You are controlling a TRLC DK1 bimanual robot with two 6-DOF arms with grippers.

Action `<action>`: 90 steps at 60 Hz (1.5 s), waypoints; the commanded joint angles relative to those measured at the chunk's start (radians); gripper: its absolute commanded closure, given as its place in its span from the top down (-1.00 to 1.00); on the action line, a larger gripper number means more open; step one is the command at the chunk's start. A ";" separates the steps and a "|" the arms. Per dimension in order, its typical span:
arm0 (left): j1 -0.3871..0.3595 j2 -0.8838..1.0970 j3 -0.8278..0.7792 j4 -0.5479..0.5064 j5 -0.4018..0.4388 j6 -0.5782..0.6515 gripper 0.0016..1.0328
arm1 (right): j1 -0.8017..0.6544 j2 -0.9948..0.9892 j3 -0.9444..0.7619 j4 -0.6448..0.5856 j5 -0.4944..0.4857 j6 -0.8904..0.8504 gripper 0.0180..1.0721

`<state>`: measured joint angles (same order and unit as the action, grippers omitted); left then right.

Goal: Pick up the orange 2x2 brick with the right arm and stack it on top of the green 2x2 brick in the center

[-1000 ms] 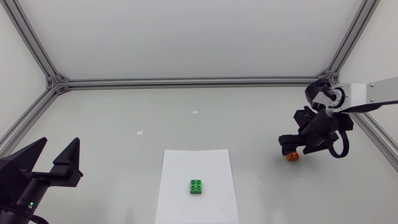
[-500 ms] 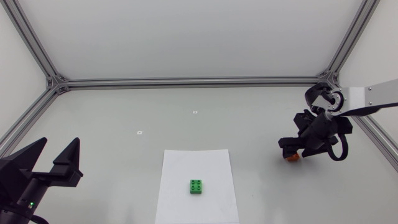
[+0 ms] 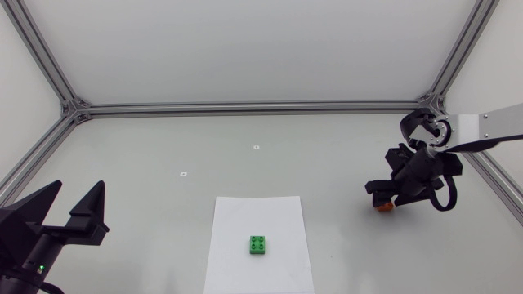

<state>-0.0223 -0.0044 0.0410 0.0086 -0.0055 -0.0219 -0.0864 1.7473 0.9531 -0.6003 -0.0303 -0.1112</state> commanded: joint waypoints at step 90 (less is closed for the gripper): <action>0.004 -0.008 -0.041 -0.015 0.004 0.013 0.92 | 0.028 -0.083 -0.034 0.013 0.003 -0.076 -0.37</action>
<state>-0.0223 -0.0044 0.0410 0.0086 -0.0059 -0.0223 -0.0731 1.7290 0.9432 -0.5655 -0.0288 -0.1444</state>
